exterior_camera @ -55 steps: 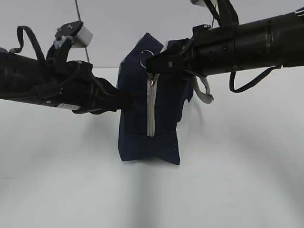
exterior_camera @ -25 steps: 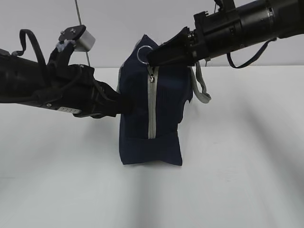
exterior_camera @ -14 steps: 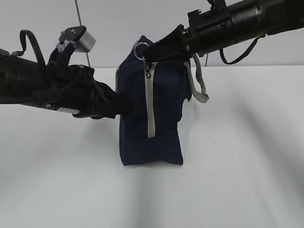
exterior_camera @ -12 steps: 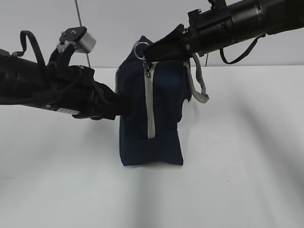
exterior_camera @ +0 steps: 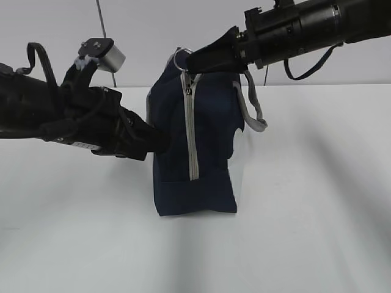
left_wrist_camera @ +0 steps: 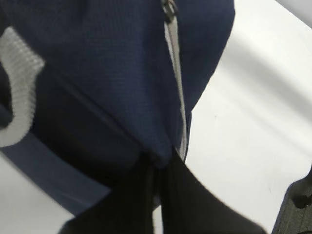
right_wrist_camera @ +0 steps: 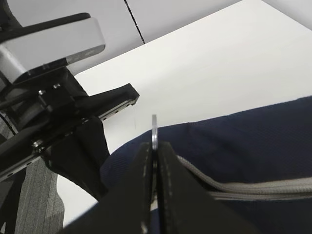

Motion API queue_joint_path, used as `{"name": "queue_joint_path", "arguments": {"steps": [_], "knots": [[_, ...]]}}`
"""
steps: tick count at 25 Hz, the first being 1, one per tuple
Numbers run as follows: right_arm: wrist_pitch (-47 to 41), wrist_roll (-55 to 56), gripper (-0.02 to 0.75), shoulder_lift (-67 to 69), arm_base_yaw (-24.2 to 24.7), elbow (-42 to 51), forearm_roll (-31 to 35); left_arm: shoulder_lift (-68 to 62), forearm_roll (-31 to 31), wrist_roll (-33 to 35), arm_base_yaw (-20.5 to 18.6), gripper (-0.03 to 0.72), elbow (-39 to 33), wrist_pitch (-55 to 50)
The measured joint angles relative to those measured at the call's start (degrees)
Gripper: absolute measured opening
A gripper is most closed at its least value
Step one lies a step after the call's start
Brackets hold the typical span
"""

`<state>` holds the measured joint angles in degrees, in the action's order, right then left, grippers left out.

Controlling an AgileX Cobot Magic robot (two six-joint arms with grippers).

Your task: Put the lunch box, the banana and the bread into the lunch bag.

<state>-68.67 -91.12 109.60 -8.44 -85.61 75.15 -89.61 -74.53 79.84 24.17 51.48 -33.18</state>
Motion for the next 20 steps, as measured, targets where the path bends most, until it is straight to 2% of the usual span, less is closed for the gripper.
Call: {"name": "queue_joint_path", "arguments": {"steps": [7, 14, 20], "knots": [[-0.1, 0.1, -0.016, 0.0, 2.5, 0.0, 2.3, 0.0, 1.4, 0.0, 0.0, 0.004, 0.0, -0.4], [-0.5, 0.1, -0.016, 1.4, 2.8, -0.5, 2.8, 0.0, 2.5, 0.0, 0.0, 0.004, 0.0, -1.8], [-0.5, 1.2, -0.016, 5.0, 2.8, -5.6, 2.7, 0.0, 2.7, 0.0, 0.0, 0.004, 0.1, -2.4]]}}
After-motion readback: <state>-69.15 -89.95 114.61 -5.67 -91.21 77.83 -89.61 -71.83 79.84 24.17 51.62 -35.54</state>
